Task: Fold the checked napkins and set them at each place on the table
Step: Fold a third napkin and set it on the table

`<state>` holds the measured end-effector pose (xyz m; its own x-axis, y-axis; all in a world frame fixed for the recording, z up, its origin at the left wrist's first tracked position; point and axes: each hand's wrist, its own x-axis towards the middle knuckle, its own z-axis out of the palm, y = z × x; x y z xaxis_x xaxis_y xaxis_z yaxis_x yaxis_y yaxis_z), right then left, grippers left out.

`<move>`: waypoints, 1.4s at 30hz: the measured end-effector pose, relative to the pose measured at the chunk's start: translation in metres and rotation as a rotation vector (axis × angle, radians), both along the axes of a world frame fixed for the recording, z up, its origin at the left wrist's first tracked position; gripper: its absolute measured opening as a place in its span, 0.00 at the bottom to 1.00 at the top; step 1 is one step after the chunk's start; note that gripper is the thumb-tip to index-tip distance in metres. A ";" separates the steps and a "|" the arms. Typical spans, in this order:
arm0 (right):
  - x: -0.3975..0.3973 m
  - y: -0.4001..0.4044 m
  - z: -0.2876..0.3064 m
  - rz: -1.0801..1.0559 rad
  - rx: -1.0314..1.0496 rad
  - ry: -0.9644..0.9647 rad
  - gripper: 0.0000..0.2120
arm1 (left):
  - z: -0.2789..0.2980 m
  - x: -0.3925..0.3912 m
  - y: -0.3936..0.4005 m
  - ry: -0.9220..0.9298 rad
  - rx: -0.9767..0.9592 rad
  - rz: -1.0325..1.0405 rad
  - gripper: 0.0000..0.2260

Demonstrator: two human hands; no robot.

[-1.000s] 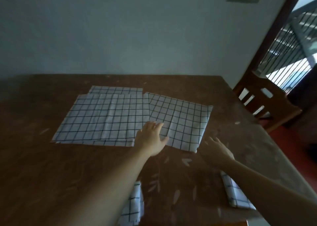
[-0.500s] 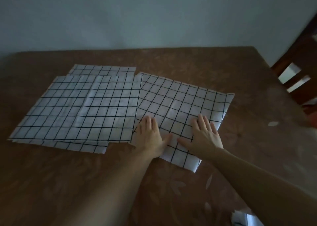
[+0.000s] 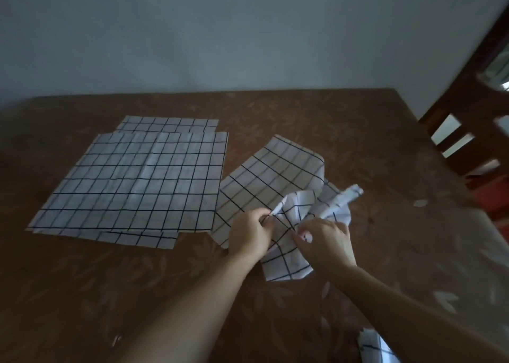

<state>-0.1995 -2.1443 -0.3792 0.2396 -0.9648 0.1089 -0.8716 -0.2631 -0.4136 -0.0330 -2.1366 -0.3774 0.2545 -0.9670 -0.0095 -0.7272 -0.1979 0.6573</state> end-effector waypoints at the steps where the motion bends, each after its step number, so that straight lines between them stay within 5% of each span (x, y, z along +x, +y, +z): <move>1: -0.001 0.005 0.011 0.001 0.008 -0.041 0.09 | 0.013 0.003 0.002 0.014 -0.011 -0.021 0.07; 4: -0.005 0.012 0.056 -0.007 -0.105 -0.100 0.10 | 0.062 0.019 0.012 0.056 -0.057 -0.157 0.07; 9: 0.009 0.020 0.149 0.128 -0.130 0.226 0.42 | 0.160 0.053 0.053 0.001 -0.072 -0.419 0.09; 11: 0.021 0.028 0.187 0.200 -0.135 0.304 0.37 | 0.199 0.070 0.075 -0.044 -0.100 -0.462 0.09; 15: 0.047 0.061 0.256 0.299 -0.197 0.250 0.05 | 0.265 0.107 0.127 -0.129 -0.145 -0.486 0.10; 19: 0.067 0.113 0.314 0.317 -0.114 0.226 0.14 | 0.308 0.149 0.175 -0.206 -0.191 -0.412 0.11; 22: 0.072 0.153 0.348 0.320 -0.080 0.221 0.10 | 0.327 0.174 0.202 -0.170 -0.262 -0.343 0.06; 24: 0.077 0.175 0.363 0.335 -0.052 0.176 0.05 | 0.338 0.180 0.216 -0.091 -0.268 -0.354 0.05; 27: 0.093 0.206 0.372 0.424 0.040 0.010 0.14 | 0.354 0.182 0.235 0.015 -0.251 -0.355 0.04; 30: 0.107 0.228 0.369 0.495 0.074 -0.037 0.06 | 0.369 0.184 0.254 0.139 -0.256 -0.347 0.06; 32: 0.105 0.234 0.371 0.516 0.110 -0.054 0.14 | 0.377 0.189 0.265 0.195 -0.306 -0.325 0.10; 34: 0.094 0.238 0.379 0.509 0.169 -0.166 0.07 | 0.369 0.202 0.268 0.308 -0.386 -0.190 0.19; 38: 0.054 0.240 0.386 0.348 0.153 -0.681 0.05 | 0.340 0.195 0.291 1.058 -0.282 -0.005 0.29; 42: 0.008 0.245 0.376 0.126 0.230 -1.002 0.06 | 0.309 0.139 0.319 1.406 -0.035 -0.022 0.39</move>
